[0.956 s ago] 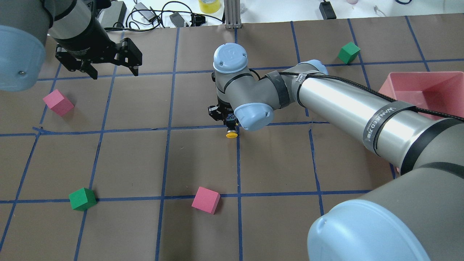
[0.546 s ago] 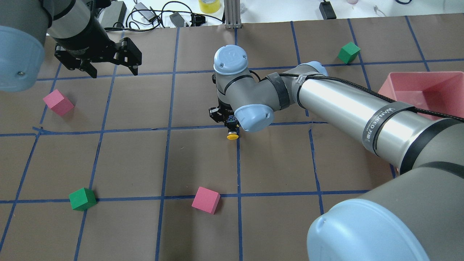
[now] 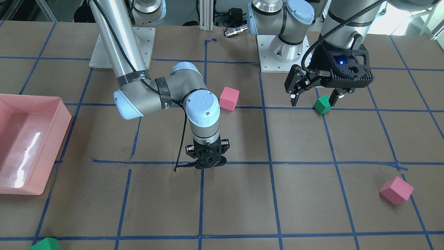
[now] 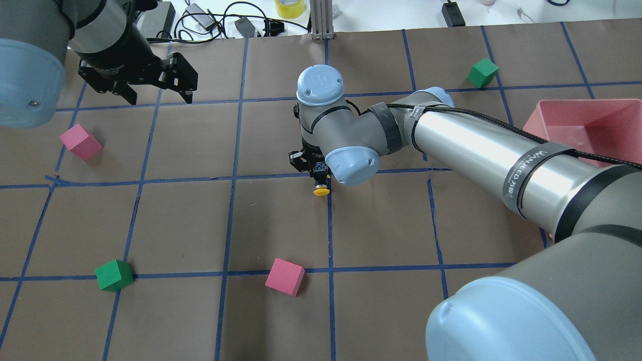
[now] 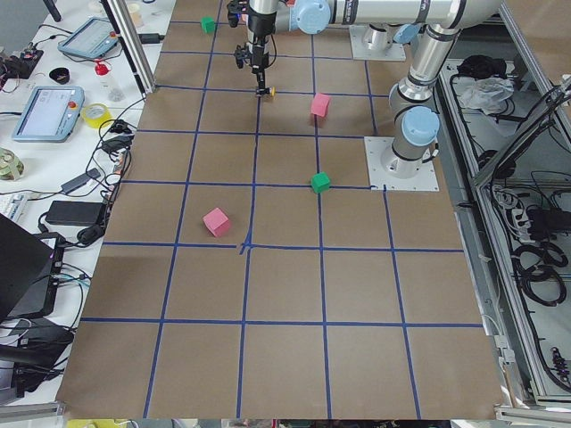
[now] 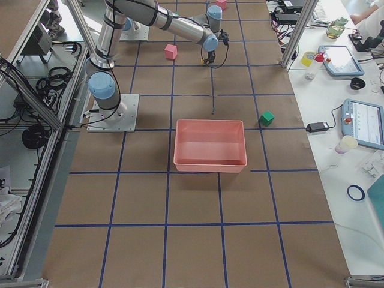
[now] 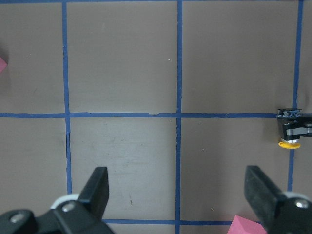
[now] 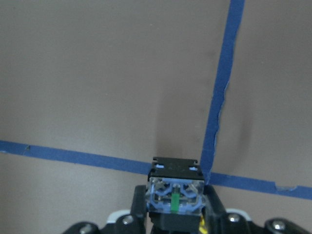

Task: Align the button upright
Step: 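Hold the switch still with the right gripper while the left arm approaches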

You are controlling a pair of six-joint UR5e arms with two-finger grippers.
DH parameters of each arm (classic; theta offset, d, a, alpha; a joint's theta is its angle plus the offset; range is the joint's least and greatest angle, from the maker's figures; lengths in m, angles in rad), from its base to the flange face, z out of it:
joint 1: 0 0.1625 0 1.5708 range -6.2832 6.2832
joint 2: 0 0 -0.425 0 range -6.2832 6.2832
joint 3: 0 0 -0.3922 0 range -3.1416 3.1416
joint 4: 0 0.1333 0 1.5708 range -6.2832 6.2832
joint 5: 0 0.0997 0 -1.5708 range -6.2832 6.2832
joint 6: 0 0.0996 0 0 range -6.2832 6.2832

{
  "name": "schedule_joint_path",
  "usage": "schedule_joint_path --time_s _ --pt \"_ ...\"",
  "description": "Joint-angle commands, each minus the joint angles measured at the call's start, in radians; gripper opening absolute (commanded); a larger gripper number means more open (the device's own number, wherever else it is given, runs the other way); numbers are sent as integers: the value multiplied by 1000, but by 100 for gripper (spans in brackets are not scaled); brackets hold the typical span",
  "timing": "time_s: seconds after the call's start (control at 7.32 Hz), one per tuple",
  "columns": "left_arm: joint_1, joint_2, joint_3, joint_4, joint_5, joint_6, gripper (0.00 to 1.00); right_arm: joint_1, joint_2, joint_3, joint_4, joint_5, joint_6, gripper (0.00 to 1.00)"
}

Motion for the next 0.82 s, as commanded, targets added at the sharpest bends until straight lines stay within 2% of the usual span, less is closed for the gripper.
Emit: schedule_joint_path --time_s 0.0,0.14,0.41,0.55,0.68 --pt "0 0 -7 1 -1 4 100 0 -2 3 -5 0 0 52" --pt "0 5 -12 2 2 4 100 0 -3 3 -5 0 -2 66" --pt "0 0 -14 1 -3 -3 100 0 -9 -3 -8 0 -5 82" --pt "-4 3 -12 2 -3 -28 100 -5 -47 -18 -6 -14 -46 95" --pt "-14 5 -12 13 -3 -74 100 -14 -102 -20 6 -18 -78 100"
